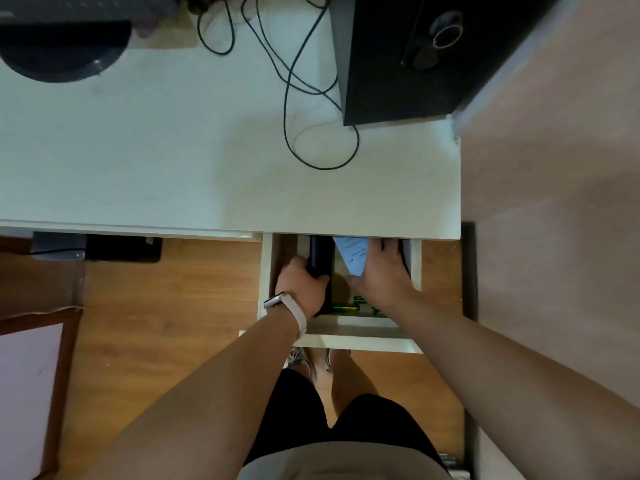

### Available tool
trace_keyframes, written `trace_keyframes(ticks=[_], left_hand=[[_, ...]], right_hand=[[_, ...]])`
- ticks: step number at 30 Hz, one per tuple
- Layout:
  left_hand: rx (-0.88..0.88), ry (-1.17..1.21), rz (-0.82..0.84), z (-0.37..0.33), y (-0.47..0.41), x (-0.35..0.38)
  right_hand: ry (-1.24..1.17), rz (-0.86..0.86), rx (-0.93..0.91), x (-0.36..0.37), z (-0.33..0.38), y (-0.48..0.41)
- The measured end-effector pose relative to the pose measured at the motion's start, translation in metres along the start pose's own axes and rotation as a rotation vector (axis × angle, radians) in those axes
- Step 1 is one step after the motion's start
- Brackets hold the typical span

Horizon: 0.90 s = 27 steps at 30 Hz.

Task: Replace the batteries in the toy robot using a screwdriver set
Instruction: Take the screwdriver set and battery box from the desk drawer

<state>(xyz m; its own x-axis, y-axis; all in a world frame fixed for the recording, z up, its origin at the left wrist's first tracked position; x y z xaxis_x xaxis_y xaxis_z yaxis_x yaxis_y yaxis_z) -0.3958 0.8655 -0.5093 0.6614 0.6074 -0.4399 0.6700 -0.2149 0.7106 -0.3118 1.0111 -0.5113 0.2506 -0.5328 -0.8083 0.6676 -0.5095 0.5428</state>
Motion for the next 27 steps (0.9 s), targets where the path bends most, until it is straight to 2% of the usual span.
trace_keyframes(ticks=[8, 14, 20, 27], left_hand=[[-0.066, 0.294, 0.016, -0.015, 0.051, -0.019], [-0.154, 0.419, 0.145, -0.023, 0.086, -0.032], [-0.108, 0.444, 0.264, -0.032, 0.104, -0.038], [0.010, 0.408, 0.395, -0.064, 0.097, -0.055]], right_hand=[[-0.123, 0.115, -0.027, -0.014, -0.009, 0.040], [-0.133, 0.181, -0.026, -0.052, -0.018, 0.071], [-0.112, 0.122, 0.007, -0.094, -0.023, 0.106], [-0.233, -0.073, 0.201, -0.105, -0.015, 0.139]])
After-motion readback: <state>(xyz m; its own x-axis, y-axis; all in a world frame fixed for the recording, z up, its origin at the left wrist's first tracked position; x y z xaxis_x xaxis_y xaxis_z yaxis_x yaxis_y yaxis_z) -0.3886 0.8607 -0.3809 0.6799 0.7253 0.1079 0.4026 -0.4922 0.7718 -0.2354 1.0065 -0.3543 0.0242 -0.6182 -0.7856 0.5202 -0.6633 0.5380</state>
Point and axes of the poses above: each hand's wrist, its own y-axis away from the middle knuckle, its own x-axis out of the palm, z = x × y, the point moved 5 cm from there along -y, towards the middle knuckle, and after that the axes turned 15 degrees about y, right-handed, at the moved point
